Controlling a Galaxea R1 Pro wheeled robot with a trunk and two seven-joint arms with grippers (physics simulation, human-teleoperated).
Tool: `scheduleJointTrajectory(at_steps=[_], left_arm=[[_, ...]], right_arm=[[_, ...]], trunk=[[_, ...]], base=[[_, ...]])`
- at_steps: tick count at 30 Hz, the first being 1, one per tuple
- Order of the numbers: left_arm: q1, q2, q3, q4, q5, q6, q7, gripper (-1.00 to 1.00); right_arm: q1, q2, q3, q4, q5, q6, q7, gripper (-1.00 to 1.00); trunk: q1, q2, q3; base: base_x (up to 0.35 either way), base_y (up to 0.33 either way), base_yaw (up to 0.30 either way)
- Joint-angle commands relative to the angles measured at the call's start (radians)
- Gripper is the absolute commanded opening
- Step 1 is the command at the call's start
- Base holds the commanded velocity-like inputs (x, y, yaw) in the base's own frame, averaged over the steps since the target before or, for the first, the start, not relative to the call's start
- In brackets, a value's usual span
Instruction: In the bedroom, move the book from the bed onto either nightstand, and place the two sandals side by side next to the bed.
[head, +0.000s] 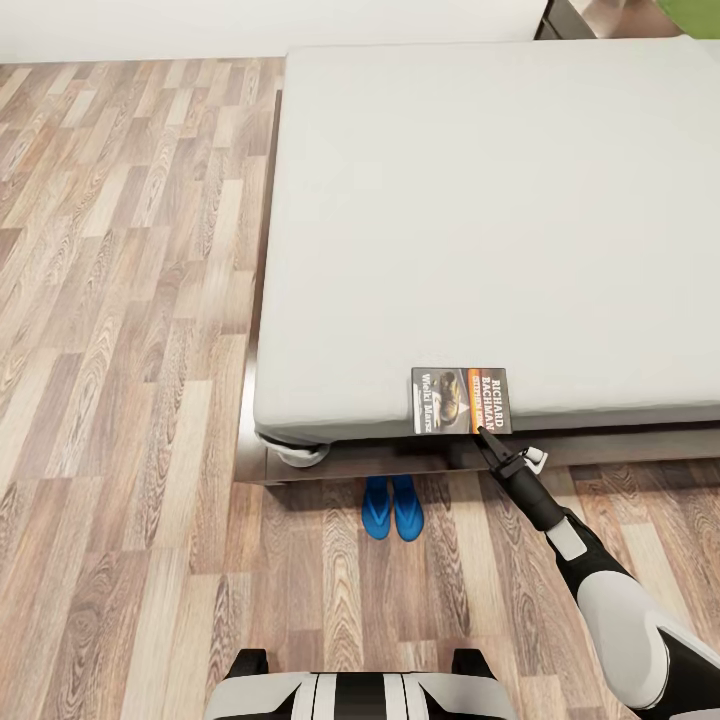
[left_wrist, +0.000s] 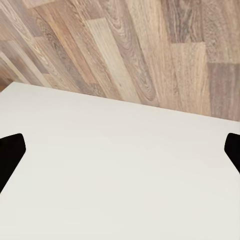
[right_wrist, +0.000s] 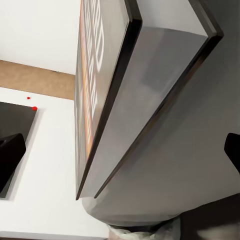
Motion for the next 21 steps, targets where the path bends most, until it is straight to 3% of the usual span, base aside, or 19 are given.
scheduleJointTrajectory(at_steps=[1, 21], left_arm=[[0.0, 0.0, -0.009, 0.001, 0.009, -0.003, 0.001, 1.0], [0.0, 0.0, -0.009, 0.001, 0.009, -0.004, 0.001, 1.0]], right_arm=[[-0.001, 0.0, -0.002, 0.001, -0.002, 0.011, 0.003, 1.0], [-0.001, 0.0, -0.002, 0.001, -0.002, 0.011, 0.004, 1.0]], trunk=[[0.0, 0.0, 0.0], [0.0, 0.0, 0.0]], base=[[0.0, 0.0, 0.0], [0.0, 0.0, 0.0]])
